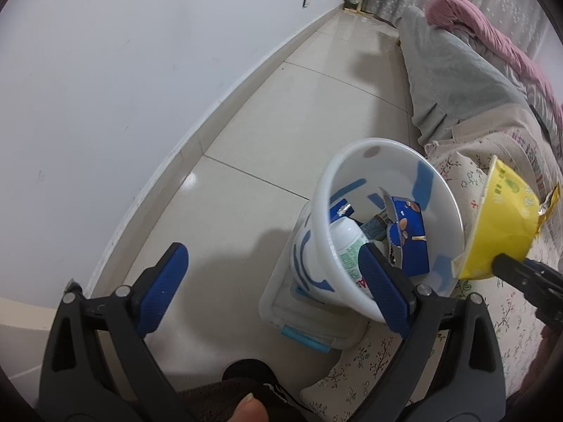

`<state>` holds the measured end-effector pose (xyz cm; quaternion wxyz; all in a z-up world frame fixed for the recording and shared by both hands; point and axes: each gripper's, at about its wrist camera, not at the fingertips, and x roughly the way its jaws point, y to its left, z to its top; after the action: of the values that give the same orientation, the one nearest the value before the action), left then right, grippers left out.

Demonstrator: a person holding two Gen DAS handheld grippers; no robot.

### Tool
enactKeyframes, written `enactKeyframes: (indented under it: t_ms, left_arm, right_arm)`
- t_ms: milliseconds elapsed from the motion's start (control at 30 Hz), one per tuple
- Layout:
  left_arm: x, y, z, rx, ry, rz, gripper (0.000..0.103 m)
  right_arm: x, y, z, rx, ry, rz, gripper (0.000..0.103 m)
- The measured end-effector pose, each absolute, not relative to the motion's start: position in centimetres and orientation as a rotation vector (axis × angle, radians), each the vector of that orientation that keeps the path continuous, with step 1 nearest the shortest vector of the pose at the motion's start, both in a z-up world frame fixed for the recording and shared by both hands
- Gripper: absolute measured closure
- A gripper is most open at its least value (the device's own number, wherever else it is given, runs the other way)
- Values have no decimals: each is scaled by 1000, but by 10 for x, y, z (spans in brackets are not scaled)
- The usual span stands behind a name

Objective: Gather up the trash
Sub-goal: 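Carry carrot and yellow cup to the wastebasket and open both tools to drop them, then move both open tools back over the bed toward the tissue and wrapper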

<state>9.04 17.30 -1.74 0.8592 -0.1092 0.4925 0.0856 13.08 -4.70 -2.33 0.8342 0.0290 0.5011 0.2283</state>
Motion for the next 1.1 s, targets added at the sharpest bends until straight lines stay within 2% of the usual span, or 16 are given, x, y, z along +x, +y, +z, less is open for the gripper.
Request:
enactKeyframes:
  t_ms: [167, 233, 267, 667, 1100]
  left_arm:
    - [87, 181, -17, -255, 1029, 187, 6]
    - [88, 182, -16, -251, 1029, 187, 6]
    - [88, 181, -16, -249, 1028, 186, 6]
    - [89, 175, -10, -248, 1018, 159, 6]
    - [93, 146, 4, -217, 1004, 99, 6]
  right_arm:
    - [136, -39, -30, 79, 1046, 564, 66]
    - [137, -44, -31, 80, 1035, 603, 32]
    - [137, -45, -31, 75, 1028, 586, 30]
    - [133, -76, -29, 86, 1011, 509, 30]
    - [115, -108, 6, 83, 954, 448, 30]
